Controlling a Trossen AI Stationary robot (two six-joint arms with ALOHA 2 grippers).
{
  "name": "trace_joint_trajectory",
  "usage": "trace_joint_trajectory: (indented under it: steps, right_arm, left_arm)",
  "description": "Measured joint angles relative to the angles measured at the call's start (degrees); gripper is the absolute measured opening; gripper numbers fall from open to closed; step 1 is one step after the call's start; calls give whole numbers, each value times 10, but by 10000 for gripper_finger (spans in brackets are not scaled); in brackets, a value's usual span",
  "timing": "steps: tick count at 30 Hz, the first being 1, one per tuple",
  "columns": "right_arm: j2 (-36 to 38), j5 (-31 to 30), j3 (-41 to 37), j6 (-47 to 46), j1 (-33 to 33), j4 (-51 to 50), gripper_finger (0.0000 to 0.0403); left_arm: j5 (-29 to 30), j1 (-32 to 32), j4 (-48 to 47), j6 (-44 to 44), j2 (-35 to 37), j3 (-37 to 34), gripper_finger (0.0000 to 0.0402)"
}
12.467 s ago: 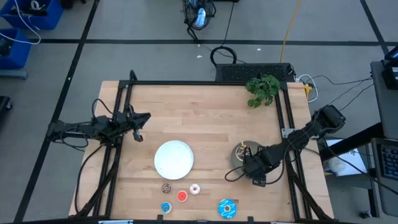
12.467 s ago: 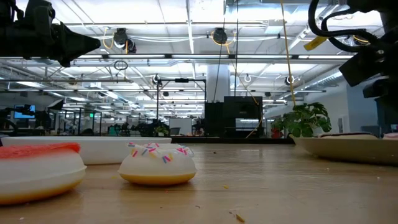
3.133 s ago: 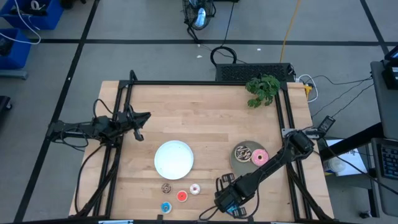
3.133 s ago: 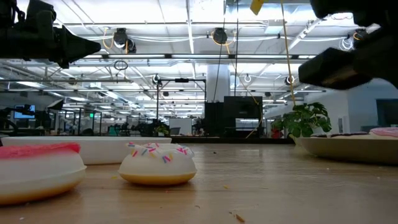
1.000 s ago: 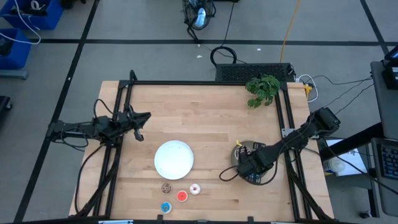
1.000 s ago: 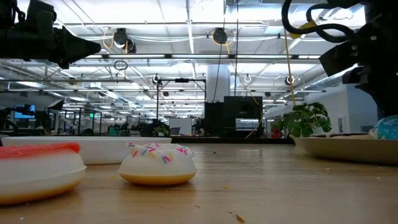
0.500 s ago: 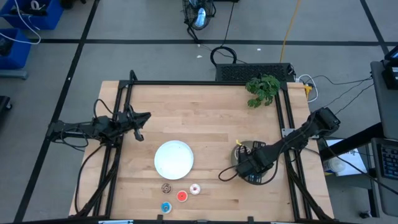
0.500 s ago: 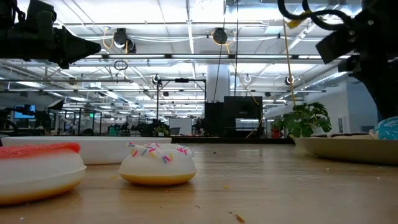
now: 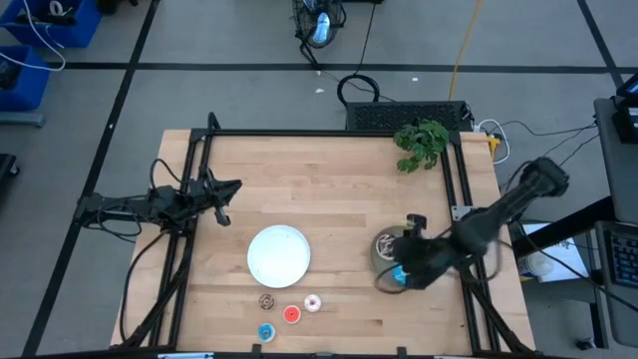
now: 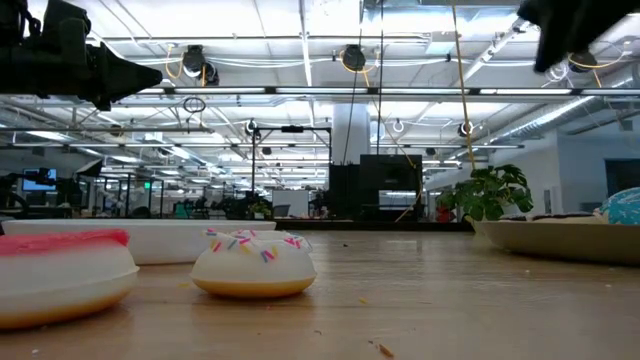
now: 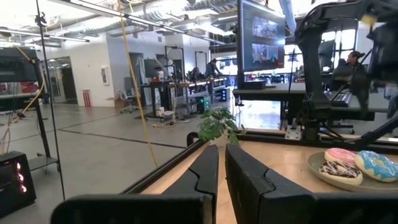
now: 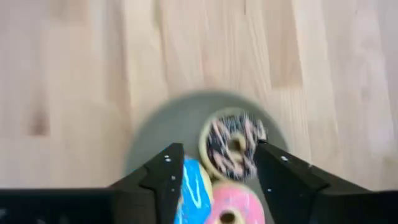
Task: Pick & Place donuts
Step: Put the small blue donut on the white plate
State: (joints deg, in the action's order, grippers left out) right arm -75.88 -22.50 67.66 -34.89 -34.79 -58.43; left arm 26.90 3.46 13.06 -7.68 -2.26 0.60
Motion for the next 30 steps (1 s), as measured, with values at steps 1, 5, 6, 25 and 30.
trace_joint_trajectory:
  steps: [1,5,6,25,30]
  right_arm:
    - [22,-14,-11,7,-6,27,156]
    - [101,-46,-72,65,-22,156,88]
    - [120,-46,-91,91,-25,182,68]
    - [518,-59,-500,397,7,626,0]
    - [535,-58,-537,440,7,646,0]
  left_arm:
    - [2,0,0,-1,0,0,37]
    - [2,0,0,-1,0,0,37]
    - [2,0,0,-1,0,0,37]
    - [63,0,31,-57,0,0,37]
    - [63,0,25,-46,0,0,37]
